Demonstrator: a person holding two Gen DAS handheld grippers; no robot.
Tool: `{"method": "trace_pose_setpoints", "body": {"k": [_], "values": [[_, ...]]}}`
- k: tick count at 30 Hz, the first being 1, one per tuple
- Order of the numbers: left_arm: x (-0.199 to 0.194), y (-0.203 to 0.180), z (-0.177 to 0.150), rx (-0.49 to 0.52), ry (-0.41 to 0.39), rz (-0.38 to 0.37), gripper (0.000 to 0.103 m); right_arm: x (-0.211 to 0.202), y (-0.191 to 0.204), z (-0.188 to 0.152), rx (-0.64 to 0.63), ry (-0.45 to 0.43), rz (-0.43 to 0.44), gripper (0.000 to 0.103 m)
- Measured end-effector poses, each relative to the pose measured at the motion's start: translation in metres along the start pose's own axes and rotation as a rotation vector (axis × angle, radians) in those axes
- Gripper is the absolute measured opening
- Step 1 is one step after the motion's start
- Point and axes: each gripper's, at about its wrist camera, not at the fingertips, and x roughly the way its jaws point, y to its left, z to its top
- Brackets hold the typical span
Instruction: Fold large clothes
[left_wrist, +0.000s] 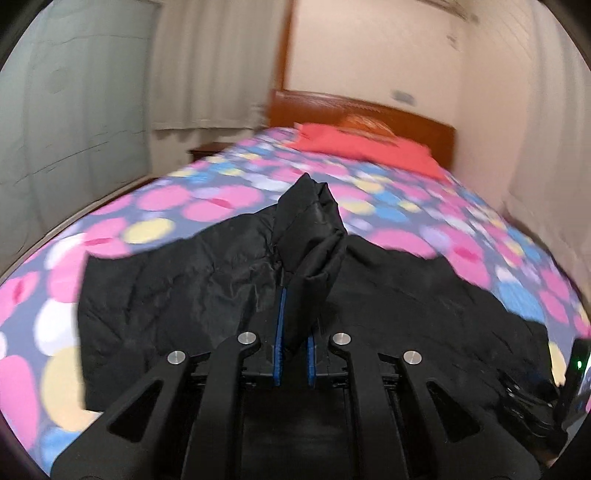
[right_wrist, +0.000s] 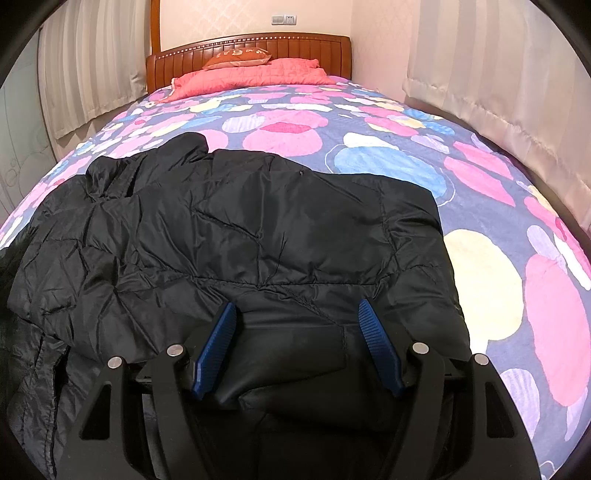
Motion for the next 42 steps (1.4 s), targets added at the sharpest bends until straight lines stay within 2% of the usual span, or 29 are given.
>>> {"method": "trace_pose_setpoints", "body": {"k": [3,7,12,13,14,15,16,18,22,25,31,36,38,39,40,41,42], "values": [[0.017,-0.043,-0.009,0.067,0.029,-0.048,0.009,0.001,0.000,0.001,0.001,-0.001,0.001,0.069],[0.034,-0.080,-0.029,0.109,0.087,-0.097,0.009,0.000,0.000,0.000,0.004,-0.002,0.005,0.069],[0.055,-0.116,-0.046,0.203,0.144,-0.117,0.010,0.001,0.000,0.000,0.007,-0.004,0.014,0.071],[0.055,-0.120,-0.048,0.217,0.142,-0.107,0.014,0.001,0.000,0.001,0.005,-0.004,0.013,0.071],[0.053,-0.123,-0.048,0.230,0.134,-0.101,0.031,0.001,0.000,0.000,0.005,-0.004,0.013,0.071],[0.049,-0.123,-0.048,0.235,0.129,-0.098,0.056,0.002,0.000,0.001,0.005,-0.003,0.013,0.071],[0.045,-0.123,-0.046,0.233,0.119,-0.099,0.064,0.002,0.001,0.001,0.005,-0.003,0.013,0.072],[0.030,-0.119,-0.043,0.223,0.087,-0.124,0.068,0.001,0.001,0.001,0.002,-0.002,0.010,0.072],[0.004,-0.096,-0.038,0.212,0.084,-0.145,0.071,-0.002,0.004,0.003,-0.014,0.008,0.005,0.075],[-0.007,-0.066,-0.033,0.187,0.070,-0.121,0.073,-0.013,0.007,0.005,0.003,0.012,0.007,0.075],[-0.014,0.015,-0.017,0.144,0.032,0.017,0.074,-0.042,0.046,0.024,0.010,-0.033,0.115,0.075],[-0.015,0.064,-0.009,0.097,0.021,0.089,0.074,-0.030,0.093,0.039,0.000,-0.002,0.228,0.075],[-0.013,0.078,-0.008,0.082,0.024,0.103,0.074,-0.017,0.107,0.040,0.000,0.039,0.261,0.075],[-0.012,0.083,-0.008,0.079,0.025,0.110,0.074,-0.010,0.113,0.040,0.006,0.066,0.284,0.070],[-0.010,0.088,-0.008,0.080,0.029,0.118,0.074,-0.003,0.117,0.039,0.010,0.093,0.306,0.044],[-0.008,0.091,-0.009,0.079,0.032,0.121,0.074,0.004,0.121,0.037,0.014,0.125,0.328,0.035],[-0.006,0.094,-0.009,0.076,0.037,0.121,0.074,0.004,0.123,0.036,0.021,0.130,0.327,0.032]]}}
